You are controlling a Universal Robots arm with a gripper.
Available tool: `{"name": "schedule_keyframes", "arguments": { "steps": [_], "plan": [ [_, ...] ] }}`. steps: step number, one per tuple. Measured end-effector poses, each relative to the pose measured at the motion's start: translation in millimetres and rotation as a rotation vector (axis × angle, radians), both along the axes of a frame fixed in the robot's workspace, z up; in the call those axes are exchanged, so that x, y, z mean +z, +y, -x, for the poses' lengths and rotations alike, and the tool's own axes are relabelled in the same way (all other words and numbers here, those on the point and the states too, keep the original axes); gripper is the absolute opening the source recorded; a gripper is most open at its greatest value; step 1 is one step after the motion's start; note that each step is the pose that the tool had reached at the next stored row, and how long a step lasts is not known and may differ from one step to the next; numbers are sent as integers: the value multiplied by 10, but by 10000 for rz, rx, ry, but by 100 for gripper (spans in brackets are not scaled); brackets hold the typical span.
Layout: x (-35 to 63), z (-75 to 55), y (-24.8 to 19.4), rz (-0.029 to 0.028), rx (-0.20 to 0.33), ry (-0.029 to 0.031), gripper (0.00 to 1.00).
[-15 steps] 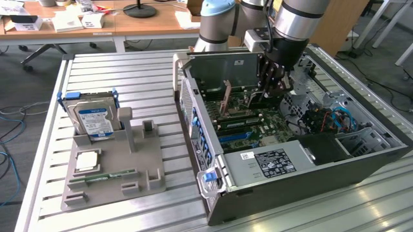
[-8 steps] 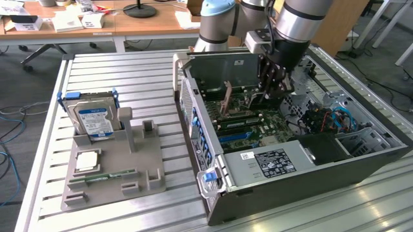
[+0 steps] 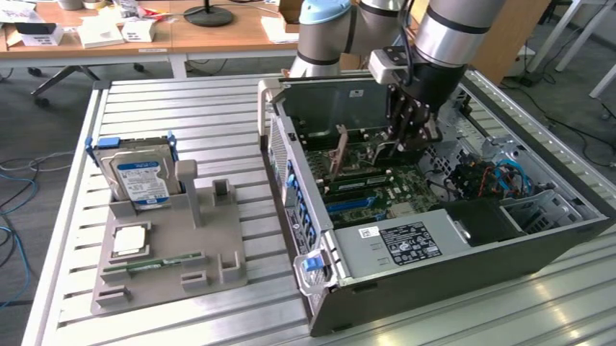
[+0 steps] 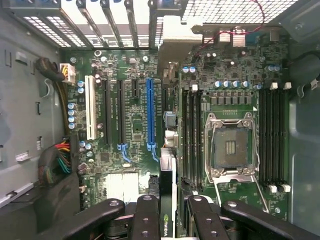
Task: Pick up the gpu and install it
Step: 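Insert the gpu into the slot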
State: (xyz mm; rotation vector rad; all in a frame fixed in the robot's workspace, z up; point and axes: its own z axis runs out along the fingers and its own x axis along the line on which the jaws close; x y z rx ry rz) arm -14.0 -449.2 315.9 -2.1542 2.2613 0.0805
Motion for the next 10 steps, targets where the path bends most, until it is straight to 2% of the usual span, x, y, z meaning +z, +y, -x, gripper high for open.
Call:
{"name": "schedule_keyframes", "arguments": {
  "steps": [10],
  "plan": [
    [0,0,-90,0,0,1,27]
  ]
}}
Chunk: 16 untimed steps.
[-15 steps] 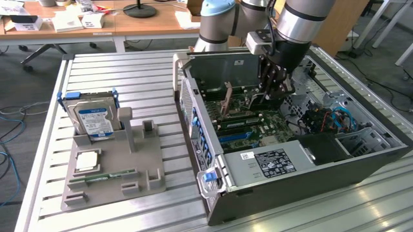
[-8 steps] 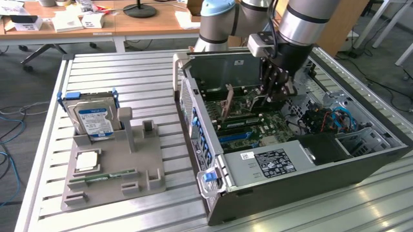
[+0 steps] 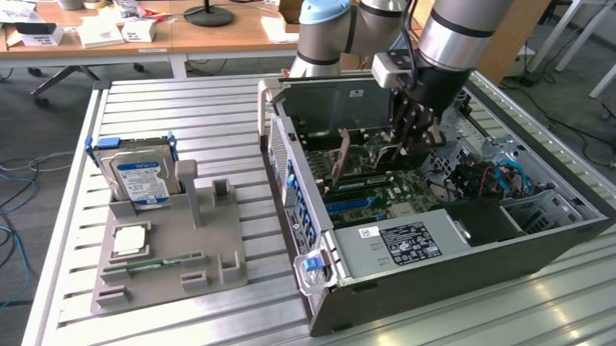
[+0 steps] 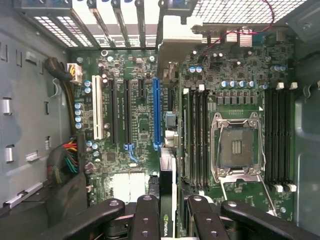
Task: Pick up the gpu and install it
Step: 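Insert the gpu into the slot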
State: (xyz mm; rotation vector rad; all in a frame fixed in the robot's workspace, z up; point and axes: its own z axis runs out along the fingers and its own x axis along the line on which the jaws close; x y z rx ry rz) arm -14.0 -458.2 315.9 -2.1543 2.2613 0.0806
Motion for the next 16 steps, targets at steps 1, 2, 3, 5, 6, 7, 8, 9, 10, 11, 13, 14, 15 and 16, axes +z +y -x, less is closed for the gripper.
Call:
{"name": "schedule_keyframes", "arguments": {
  "steps": [1,2,3,5,6,7,8,9,10,11,13,14,15,16],
  "plan": [
    [0,0,-9,0,0,0,27],
    [0,0,-18,0,0,-1,27],
    [0,0,-28,-1,1,-1,27],
    [0,0,-51,0,-1,0,27],
    [-1,0,-63,-1,0,0,27],
    [0,0,-76,-1,0,0,27],
    [0,0,-88,0,0,0,27],
    [0,1,-94,0,0,0,27],
    [0,1,-94,0,-1,-1,27],
    [0,1,-94,0,-2,0,27],
    [-1,5,-95,-1,1,-1,27],
    [-1,14,-95,0,1,-1,27],
    [-2,29,-95,1,1,-1,27],
    [-3,47,-95,0,0,-1,27]
  ]
}}
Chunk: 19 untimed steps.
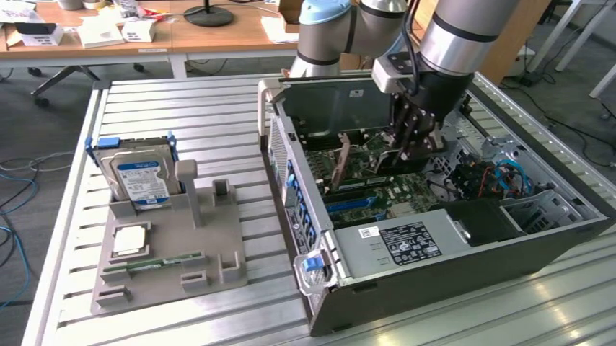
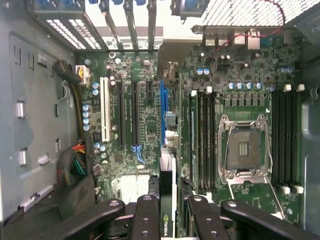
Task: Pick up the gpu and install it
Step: 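Insert the gpu into the slot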
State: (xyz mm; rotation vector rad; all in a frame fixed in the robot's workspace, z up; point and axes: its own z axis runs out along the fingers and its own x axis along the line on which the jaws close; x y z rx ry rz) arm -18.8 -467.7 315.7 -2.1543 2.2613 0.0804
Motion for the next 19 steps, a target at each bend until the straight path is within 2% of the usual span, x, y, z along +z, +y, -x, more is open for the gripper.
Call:
{"name": "schedule_keyframes", "arguments": {
  "steps": [13,19],
  "plan": [
    [-8,163,0,-1,-1,-2,27],
    [-64,191,0,-1,0,-2,27]
  ]
}}
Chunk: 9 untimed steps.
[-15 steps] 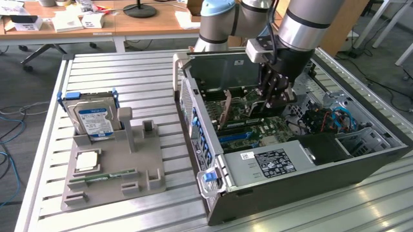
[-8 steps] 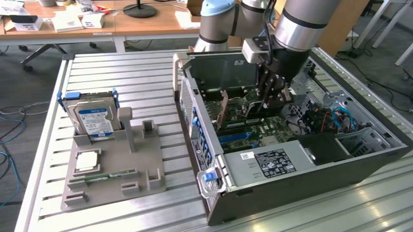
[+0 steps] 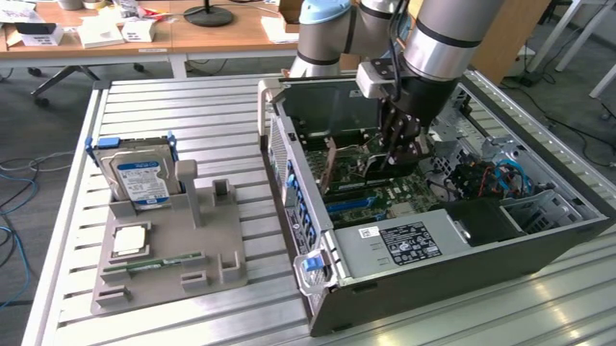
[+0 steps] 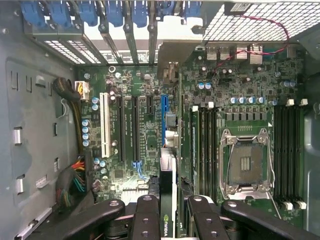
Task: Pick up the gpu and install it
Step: 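Insert the gpu into the slot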
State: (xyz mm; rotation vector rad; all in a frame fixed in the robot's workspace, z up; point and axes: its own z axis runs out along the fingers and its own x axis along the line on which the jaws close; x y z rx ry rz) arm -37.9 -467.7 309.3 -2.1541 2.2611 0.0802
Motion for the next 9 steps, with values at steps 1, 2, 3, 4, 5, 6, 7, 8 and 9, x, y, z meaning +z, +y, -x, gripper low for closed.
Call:
{"name": "schedule_keyframes", "arguments": {
  "steps": [1,2,3,4,5,6,7,8,9],
  "plan": [
    [-12,2,0,0,1,0,27],
    [-24,4,0,0,2,1,27],
    [-34,6,0,-1,2,0,27],
    [-40,9,0,0,1,0,27],
    [-41,10,0,2,1,1,27],
    [-41,10,0,2,1,1,27],
    [-41,10,0,3,1,2,27],
    [-42,10,0,2,1,1,27],
    [-42,10,0,1,1,0,27]
  ]
}}
